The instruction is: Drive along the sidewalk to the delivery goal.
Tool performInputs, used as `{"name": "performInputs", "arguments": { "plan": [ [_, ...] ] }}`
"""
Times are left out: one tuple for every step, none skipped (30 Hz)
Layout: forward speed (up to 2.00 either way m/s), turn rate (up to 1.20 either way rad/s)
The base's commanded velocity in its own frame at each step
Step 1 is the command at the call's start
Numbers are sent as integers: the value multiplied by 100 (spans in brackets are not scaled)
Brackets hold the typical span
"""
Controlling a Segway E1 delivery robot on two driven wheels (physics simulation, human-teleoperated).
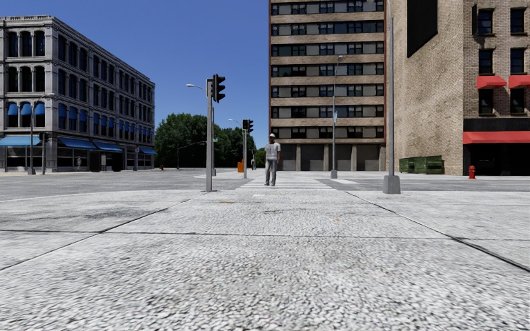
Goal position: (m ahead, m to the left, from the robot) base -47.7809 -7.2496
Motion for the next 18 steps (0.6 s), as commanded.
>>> {"name": "performInputs", "arguments": {
  "plan": [
    [0,0],
    [0,0],
    [0,0],
    [0,0],
    [0,0],
    [0,0],
    [0,0],
    [0,0],
    [0,0],
    [0,0],
    [0,0],
    [0,0],
    [0,0],
    [0,0],
    [0,0],
    [0,0],
    [0,0],
    [0,0]
  ]
}}
